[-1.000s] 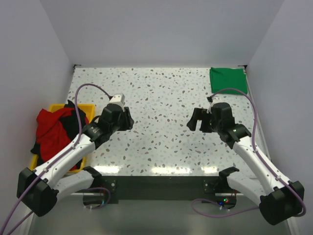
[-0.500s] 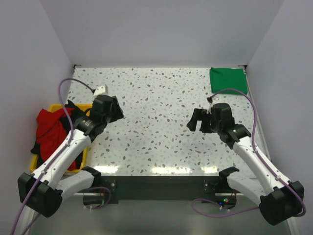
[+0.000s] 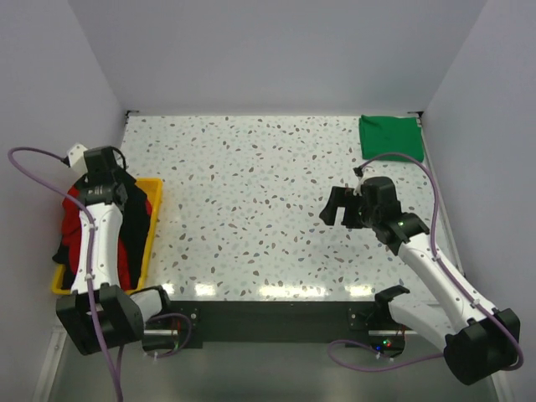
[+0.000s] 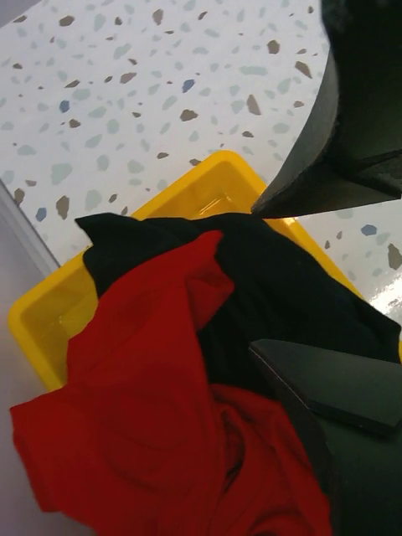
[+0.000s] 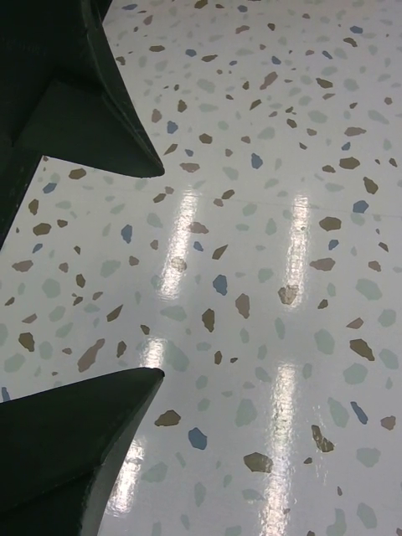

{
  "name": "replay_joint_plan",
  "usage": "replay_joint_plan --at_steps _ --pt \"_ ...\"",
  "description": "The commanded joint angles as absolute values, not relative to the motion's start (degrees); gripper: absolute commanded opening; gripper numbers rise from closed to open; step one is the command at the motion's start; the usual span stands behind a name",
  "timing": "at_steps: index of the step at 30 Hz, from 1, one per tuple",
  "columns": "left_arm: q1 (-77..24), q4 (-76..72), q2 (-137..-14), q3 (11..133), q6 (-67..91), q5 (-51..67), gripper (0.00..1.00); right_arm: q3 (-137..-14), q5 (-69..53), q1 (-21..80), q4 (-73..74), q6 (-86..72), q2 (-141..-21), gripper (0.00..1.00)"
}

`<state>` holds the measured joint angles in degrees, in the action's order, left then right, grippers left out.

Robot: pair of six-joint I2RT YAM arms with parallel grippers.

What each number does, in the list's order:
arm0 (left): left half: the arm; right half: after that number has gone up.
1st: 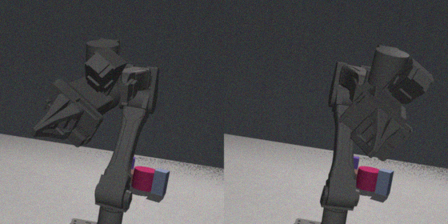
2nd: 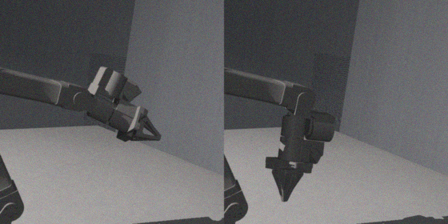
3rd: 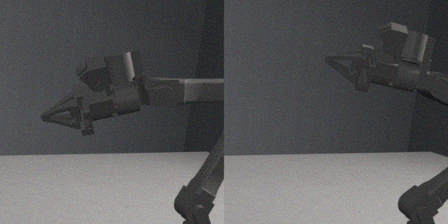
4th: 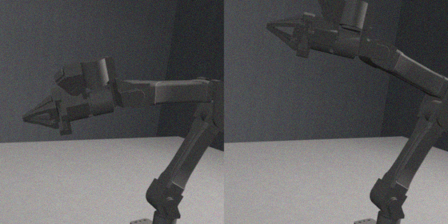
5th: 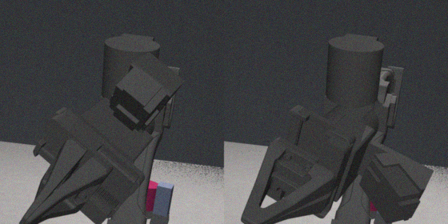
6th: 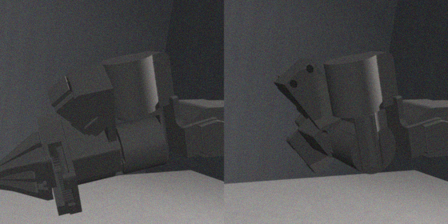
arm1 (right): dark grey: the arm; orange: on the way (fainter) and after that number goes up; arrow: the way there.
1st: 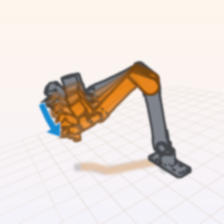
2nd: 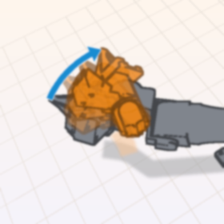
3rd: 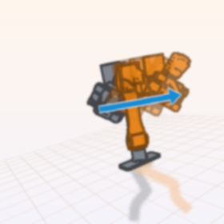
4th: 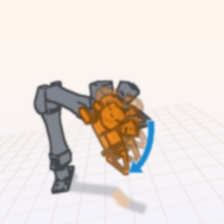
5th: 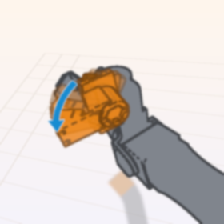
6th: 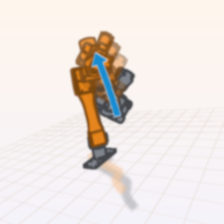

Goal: Fold and stack the t-shirts
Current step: Grab the tshirt from the pile

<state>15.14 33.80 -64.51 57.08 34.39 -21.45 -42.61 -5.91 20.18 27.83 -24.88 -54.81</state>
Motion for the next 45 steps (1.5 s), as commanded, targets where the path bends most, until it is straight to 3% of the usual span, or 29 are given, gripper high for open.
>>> replay_joint_plan --at_steps 1,12,23,26,33,35,42,45 --pt "18.0 32.3 -67.3 62.8 34.5 -27.6 0.65 -42.2 -7.8 20.1 26.4 -25.2 -54.8 0.99" --pt "32.2 30.9 -69.7 62.1 37.2 -28.4 0.66 -41.7 -10.9 20.1 25.7 -25.0 -55.6 0.99" --pt "34.4 24.2 -73.4 55.6 40.5 -22.5 0.63 -40.9 -11.9 20.1 24.9 -25.1 -55.6 0.99" --pt "34.5 23.6 -74.1 54.7 41.0 -20.4 0.57 -40.9 -12.0 20.1 24.9 -25.1 -55.6 0.99" --pt "34.6 24.6 -69.7 56.4 38.9 -18.4 0.08 -40.8 -11.8 20.1 25.0 -25.0 -55.6 0.99" --pt "34.7 25.7 -66.6 58.2 37.9 -17.6 0.0 -40.8 -11.8 20.1 25.0 -25.0 -55.7 0.99" --pt "34.6 26.8 -57.2 69.2 34.9 -11.4 0.0 -41.0 -11.8 20.1 25.0 -25.0 -56.2 0.99" --pt "34.5 26.1 -56.0 76.0 33.9 -0.5 0.0 -41.0 -11.8 20.0 24.9 -25.0 -56.3 0.99"
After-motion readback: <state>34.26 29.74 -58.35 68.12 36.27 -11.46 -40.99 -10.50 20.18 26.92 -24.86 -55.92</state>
